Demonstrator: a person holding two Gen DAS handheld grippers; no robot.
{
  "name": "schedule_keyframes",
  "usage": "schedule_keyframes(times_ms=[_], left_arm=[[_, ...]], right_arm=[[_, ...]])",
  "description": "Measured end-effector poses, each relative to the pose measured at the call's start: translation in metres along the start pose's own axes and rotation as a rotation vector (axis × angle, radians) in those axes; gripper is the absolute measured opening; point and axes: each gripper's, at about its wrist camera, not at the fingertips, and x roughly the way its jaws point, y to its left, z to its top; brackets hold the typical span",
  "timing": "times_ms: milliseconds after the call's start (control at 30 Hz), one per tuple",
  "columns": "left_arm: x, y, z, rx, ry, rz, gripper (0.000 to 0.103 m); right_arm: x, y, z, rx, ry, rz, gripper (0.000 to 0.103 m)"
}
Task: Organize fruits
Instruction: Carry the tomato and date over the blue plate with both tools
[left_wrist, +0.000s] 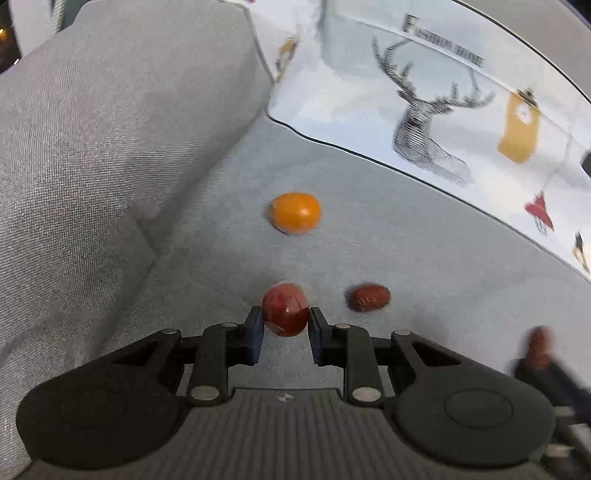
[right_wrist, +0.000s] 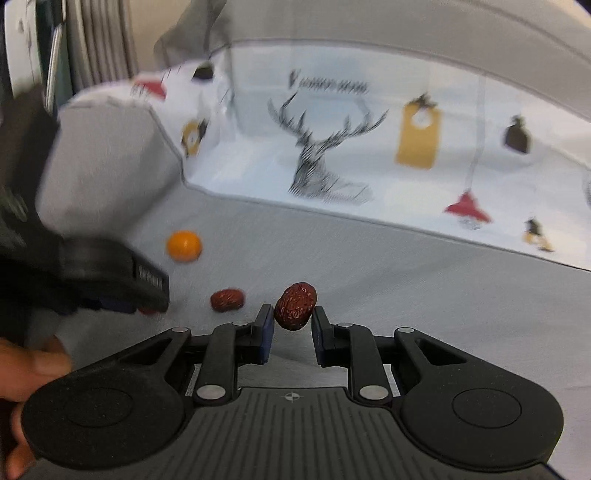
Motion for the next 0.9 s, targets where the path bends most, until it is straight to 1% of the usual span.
schedule_keyframes(times_ms=[100, 167, 267, 333, 433, 567, 667, 733, 800, 900], left_arm=[[-0.010, -0.007, -0.010, 0.059, -0.021, -0.001, 0.028], [-0.020, -0.013, -0.016, 0.110, -0.051, -0.002, 0.028], [-0.038, -0.021, -0.027, 0.184, -0.104, -0.015, 0.028], [-0.050, -0.026, -0.033, 0.235, -0.144, -0.022, 0.028], [-0.067, -0.031, -0.044, 0.282, -0.199, -0.040, 0.028], [-0.090, -0.041, -0.065, 0.326, -0.253, -0.121, 0.028], [-0.103, -0.055, -0.088, 0.397, -0.288, -0.166, 0.028], [-0.100, -0.067, -0.098, 0.442, -0.289, -0.177, 0.028], [-0.093, -0.075, -0.102, 0.467, -0.281, -0.176, 0.028], [-0.079, -0.082, -0.103, 0.471, -0.255, -0.166, 0.028]], right_arm=[[-0.039, -0.020, -0.004, 0.008, -0.030, -0.018, 0.023], [-0.063, -0.036, -0.012, 0.029, -0.049, -0.027, 0.023], [-0.093, -0.059, -0.031, 0.076, -0.065, -0.051, 0.023], [-0.104, -0.072, -0.045, 0.115, -0.060, -0.066, 0.023], [-0.116, -0.087, -0.062, 0.157, -0.075, -0.093, 0.023], [-0.127, -0.101, -0.072, 0.182, -0.116, -0.113, 0.023], [-0.128, -0.107, -0.078, 0.163, -0.116, -0.141, 0.023], [-0.126, -0.113, -0.081, 0.174, -0.105, -0.149, 0.023], [-0.123, -0.119, -0.083, 0.187, -0.095, -0.155, 0.023], [-0.119, -0.122, -0.085, 0.191, -0.086, -0.161, 0.023]])
